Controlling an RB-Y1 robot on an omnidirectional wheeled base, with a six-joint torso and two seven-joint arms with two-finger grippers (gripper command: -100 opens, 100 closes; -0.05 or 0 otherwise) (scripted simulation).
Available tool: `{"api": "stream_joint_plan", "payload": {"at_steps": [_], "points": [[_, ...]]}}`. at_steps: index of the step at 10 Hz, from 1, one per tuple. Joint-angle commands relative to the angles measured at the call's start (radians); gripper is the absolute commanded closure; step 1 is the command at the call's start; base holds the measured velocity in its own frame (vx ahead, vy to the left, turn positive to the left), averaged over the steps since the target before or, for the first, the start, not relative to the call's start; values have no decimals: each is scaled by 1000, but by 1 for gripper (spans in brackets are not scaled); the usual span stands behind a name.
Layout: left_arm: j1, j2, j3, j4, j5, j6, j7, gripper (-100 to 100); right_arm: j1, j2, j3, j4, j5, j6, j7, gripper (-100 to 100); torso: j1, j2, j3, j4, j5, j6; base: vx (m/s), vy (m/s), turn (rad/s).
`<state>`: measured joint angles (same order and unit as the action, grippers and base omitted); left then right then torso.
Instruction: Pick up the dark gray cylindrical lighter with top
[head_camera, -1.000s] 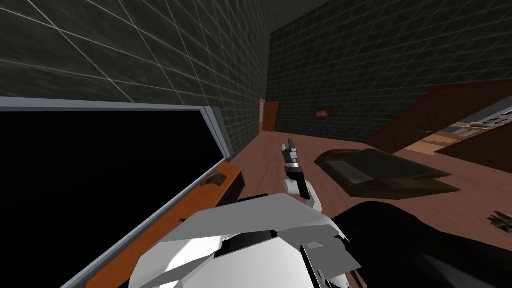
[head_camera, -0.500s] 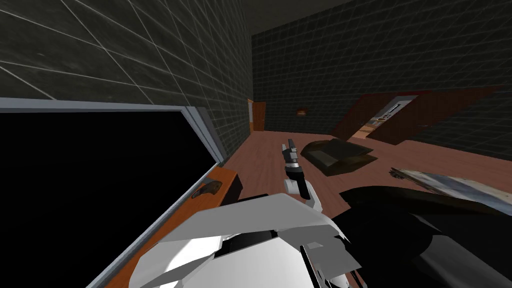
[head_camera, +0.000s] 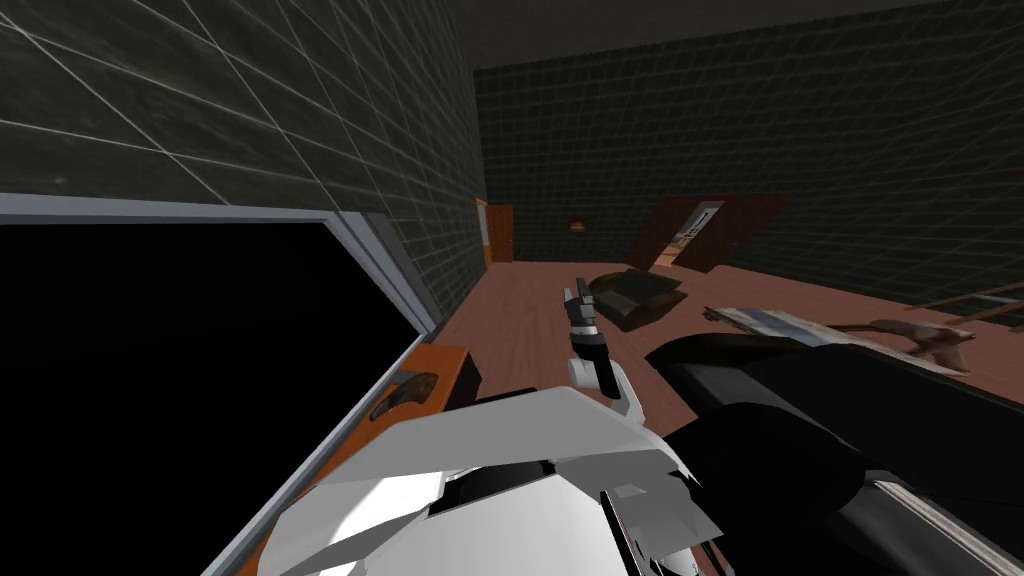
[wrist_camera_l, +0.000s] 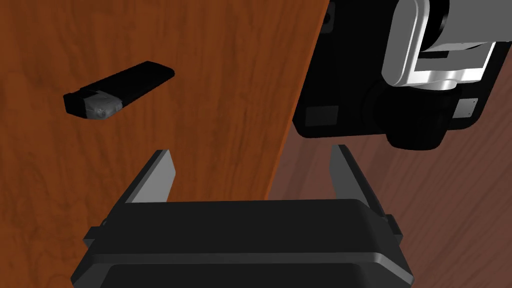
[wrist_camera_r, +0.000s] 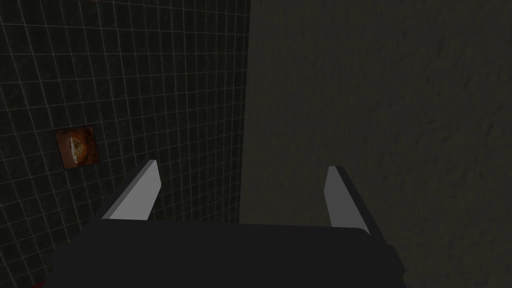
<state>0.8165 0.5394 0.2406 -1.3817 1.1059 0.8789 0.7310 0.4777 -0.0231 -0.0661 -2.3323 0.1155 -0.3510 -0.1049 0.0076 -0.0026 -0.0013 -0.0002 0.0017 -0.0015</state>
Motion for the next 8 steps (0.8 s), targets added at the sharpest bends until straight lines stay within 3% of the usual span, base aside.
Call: {"api": "stream_joint_plan", "payload": {"at_steps": [1, 6, 7, 8], "points": [[-4, 18, 6, 36, 44, 36, 22, -100, 0, 0, 0, 0, 0, 0, 0, 0, 0, 0, 0, 0, 0, 0, -35, 94, -374], [-23, 72, 20, 119, 142, 114, 72, -100, 0, 0, 0, 0, 0, 0, 0, 0, 0, 1, 0, 0, 0, -1, -47, 92, -276], [-21, 65, 18, 110, 130, 103, 66, -100, 0, 0, 0, 0, 0, 0, 0, 0, -1, 0, 0, 0, 0, -1, -15, 30, -48], [-22, 66, 19, 112, 132, 106, 67, 0, 0, 0, 0, 0, 0, 0, 0, 0, -3, -2, -1, 0, 0, -2, -3, 6, 7]]}}
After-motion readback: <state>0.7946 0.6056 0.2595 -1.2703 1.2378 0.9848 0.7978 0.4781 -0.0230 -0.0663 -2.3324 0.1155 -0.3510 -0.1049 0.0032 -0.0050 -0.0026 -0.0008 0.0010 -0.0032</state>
